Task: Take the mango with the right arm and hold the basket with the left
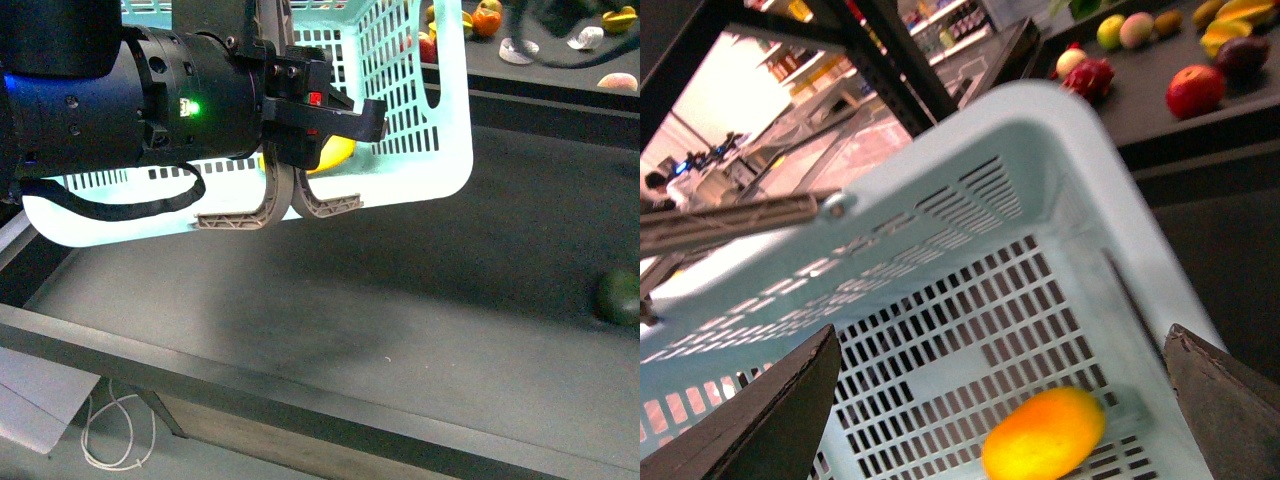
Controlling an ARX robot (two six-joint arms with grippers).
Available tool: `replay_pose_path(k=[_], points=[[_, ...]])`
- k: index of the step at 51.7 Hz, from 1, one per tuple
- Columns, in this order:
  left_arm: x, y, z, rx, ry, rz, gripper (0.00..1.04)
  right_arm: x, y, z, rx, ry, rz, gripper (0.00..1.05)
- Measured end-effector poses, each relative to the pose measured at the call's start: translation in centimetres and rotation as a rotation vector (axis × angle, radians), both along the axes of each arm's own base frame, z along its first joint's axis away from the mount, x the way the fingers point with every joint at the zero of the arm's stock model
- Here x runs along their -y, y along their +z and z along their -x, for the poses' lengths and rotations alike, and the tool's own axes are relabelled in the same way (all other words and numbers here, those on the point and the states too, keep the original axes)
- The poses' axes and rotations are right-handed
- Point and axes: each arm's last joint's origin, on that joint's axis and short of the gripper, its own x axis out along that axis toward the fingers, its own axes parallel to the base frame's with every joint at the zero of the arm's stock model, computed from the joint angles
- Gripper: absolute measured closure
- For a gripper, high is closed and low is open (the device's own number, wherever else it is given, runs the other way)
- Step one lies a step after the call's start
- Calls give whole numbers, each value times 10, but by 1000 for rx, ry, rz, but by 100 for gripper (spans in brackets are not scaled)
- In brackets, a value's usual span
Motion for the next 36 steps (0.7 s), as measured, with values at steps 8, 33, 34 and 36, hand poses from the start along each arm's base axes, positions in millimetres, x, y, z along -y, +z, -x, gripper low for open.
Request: replay_pose_path(k=[8, 33, 34, 36], points=[[0, 0, 0, -1, 2, 1, 88, 52, 15, 52, 21, -123, 1, 8], [0, 0, 0, -1, 1, 1, 88, 137, 11, 198, 90, -341, 92, 8], [0, 0, 0, -1, 1, 1, 88, 137, 12, 198, 94, -341, 93, 8], [0, 0, 0, 0, 0, 0, 88, 137, 12, 198, 97, -341, 95, 8]])
